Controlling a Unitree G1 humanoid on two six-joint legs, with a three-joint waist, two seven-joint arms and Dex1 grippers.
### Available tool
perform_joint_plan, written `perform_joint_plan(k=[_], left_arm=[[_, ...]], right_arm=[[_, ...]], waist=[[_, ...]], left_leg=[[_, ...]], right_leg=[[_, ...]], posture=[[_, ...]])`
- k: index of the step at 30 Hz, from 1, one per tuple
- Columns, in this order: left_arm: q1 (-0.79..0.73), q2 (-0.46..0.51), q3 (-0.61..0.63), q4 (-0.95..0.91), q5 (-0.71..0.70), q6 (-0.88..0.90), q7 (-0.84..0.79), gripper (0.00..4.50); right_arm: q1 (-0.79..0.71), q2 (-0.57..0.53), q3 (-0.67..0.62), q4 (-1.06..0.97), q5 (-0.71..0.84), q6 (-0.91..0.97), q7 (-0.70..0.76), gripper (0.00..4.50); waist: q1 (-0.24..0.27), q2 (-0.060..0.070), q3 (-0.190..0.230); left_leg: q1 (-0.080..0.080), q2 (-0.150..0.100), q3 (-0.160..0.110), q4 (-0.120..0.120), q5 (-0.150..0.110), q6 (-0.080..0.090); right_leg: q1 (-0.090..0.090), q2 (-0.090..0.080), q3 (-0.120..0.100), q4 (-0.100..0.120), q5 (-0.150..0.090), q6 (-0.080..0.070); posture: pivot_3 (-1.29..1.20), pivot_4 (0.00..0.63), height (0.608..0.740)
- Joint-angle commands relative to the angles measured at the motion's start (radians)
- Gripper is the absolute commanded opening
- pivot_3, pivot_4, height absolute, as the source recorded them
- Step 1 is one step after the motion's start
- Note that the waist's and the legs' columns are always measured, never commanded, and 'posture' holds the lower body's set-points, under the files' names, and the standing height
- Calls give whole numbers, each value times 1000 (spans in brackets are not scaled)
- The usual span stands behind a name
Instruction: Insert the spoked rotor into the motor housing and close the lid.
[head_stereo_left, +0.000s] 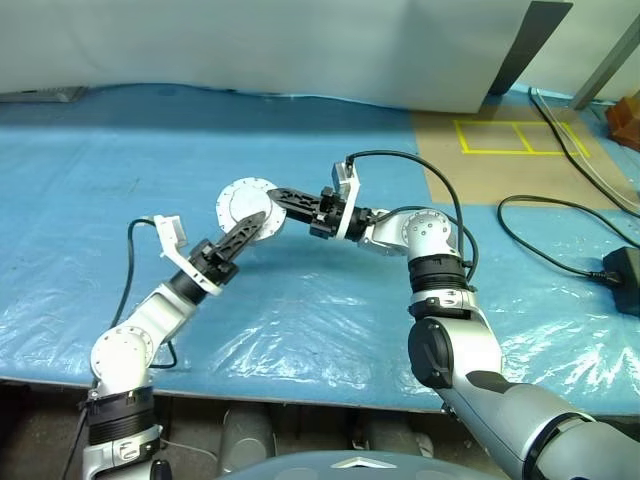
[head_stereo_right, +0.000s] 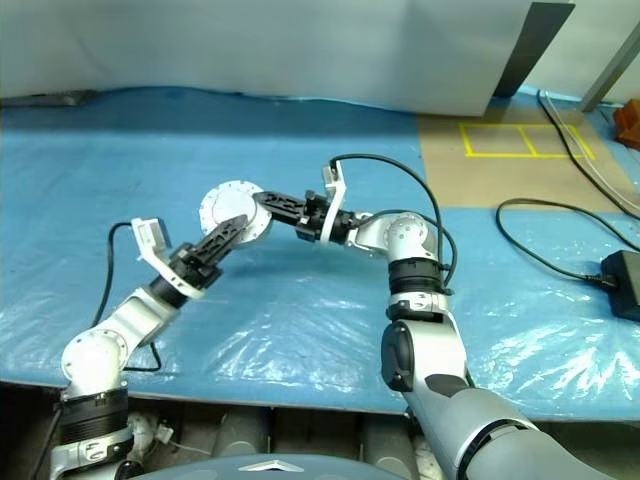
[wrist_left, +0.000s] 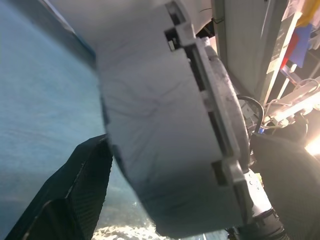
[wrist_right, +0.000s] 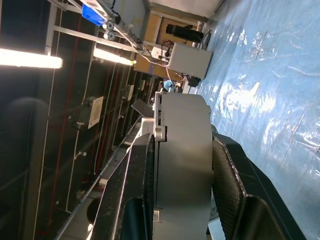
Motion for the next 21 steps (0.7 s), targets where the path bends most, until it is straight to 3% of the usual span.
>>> perform_joint_plan(k=[1, 10, 13, 16, 21], left_arm=[[-31, -13, -8, -11, -10, -25, 17, 4477], [-84, -28, 14, 73, -6, -68, 49, 4477], [-81, -45, -3, 90, -2, -73, 49, 3879], [-77, -58, -21, 87, 5, -72, 45, 2905], [-86, -63, -25, 101, 12, -73, 72, 2778]], right_arm=[[-34, 7, -4, -51, 56, -1, 22, 1207], [-28, 3, 12, -60, 49, -11, 21, 1207], [-28, 3, 13, -56, 48, -13, 19, 1207], [-29, 4, 16, -53, 48, -17, 16, 1207], [-31, 2, 13, -42, 49, -12, 12, 1207]], waist=[[0, 0, 0], [1, 0, 0], [2, 0, 0], [5, 0, 0], [10, 0, 0]], left_leg=[[0, 0, 0, 0, 0, 0], [0, 0, -1, 5, 0, 0], [0, 0, -1, 7, 0, 0], [0, 0, -1, 8, 0, 0], [0, 0, -1, 10, 0, 0]], right_leg=[[0, 0, 0, 0, 0, 0], [1, 0, 0, 4, 0, 0], [1, 0, 0, 5, 0, 0], [1, -1, 0, 7, 0, 0], [1, -1, 0, 9, 0, 0]], posture=[[0, 150, 740], [0, 150, 740], [0, 150, 740], [0, 150, 740], [0, 150, 740]])
